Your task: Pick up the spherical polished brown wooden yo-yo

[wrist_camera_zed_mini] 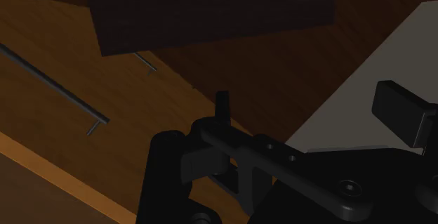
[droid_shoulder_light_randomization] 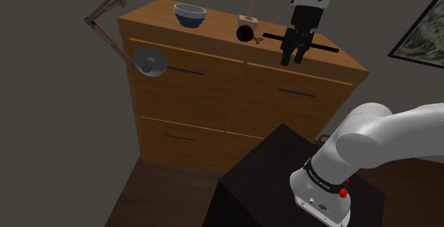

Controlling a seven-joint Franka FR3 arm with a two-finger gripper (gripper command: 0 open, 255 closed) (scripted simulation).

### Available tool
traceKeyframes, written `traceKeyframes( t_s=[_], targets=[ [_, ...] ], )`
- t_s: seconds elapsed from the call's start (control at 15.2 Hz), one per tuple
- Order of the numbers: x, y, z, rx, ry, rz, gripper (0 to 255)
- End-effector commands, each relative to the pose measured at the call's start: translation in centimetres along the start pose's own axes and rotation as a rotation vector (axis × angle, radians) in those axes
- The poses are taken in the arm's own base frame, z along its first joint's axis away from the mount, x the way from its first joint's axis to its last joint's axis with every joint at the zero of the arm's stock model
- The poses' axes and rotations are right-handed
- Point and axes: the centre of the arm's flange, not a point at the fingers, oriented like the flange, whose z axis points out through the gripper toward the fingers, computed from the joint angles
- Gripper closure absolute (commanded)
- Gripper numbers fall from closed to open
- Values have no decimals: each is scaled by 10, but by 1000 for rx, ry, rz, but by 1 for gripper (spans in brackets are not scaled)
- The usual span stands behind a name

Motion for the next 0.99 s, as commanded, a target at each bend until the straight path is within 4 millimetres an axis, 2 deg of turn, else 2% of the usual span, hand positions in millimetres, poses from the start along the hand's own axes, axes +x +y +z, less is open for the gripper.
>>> traceKeyframes(
  t_s=[0.0, 0.46, 0.92],
  targets=[
    [0, 0, 0, 0, 0, 0, 0],
    [65, 59, -22, -23, -7, -239, 0],
    [141, 100, -45, -47, -14, -478, 0]
  ],
)
